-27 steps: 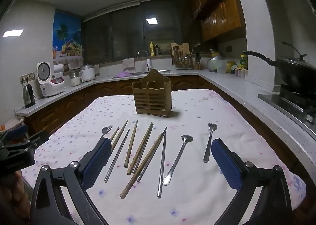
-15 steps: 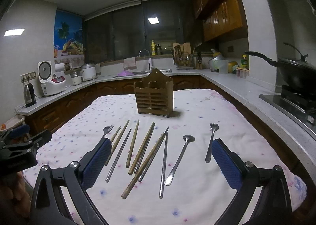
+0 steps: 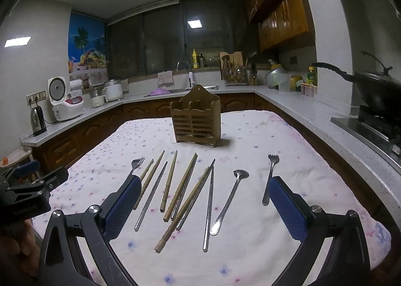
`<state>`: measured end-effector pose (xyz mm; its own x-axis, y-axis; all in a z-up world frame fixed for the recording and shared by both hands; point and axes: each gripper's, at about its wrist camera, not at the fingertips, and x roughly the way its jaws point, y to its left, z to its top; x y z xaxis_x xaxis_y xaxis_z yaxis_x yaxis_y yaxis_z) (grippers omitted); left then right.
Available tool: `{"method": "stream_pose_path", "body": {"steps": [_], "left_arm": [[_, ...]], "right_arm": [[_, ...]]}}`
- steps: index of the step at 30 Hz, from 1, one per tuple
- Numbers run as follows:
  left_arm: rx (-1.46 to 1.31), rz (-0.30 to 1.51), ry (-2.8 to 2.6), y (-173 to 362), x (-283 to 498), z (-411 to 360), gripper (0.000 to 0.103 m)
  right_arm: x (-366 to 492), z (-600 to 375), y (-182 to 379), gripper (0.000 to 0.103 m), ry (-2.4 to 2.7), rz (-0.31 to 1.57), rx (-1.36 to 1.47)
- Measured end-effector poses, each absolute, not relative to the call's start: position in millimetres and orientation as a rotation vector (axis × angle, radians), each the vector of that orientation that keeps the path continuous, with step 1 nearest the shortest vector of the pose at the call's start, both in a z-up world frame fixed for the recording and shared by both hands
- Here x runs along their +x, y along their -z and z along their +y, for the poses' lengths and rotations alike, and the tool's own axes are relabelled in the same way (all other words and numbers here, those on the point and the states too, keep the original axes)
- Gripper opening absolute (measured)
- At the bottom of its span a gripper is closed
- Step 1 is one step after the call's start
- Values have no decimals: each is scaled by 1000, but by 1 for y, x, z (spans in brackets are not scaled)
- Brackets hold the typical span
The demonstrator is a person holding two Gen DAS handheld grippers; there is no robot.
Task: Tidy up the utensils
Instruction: 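Move both tools forward toward the row of utensils on the cloth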
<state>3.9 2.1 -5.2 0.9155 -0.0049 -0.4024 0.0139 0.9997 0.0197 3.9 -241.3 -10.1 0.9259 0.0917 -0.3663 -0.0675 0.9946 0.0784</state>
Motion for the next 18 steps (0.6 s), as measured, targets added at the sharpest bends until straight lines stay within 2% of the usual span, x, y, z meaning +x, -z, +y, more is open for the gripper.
{"method": "stream_pose_path", "body": {"steps": [8,18], "left_arm": [[6,466,29,12,17,3,103],[-69,628,70,23,70,14,103]], "right_arm": [[17,-246,17,102,-92,469,76],[53,-254,14,101,-134,518,101]]}}
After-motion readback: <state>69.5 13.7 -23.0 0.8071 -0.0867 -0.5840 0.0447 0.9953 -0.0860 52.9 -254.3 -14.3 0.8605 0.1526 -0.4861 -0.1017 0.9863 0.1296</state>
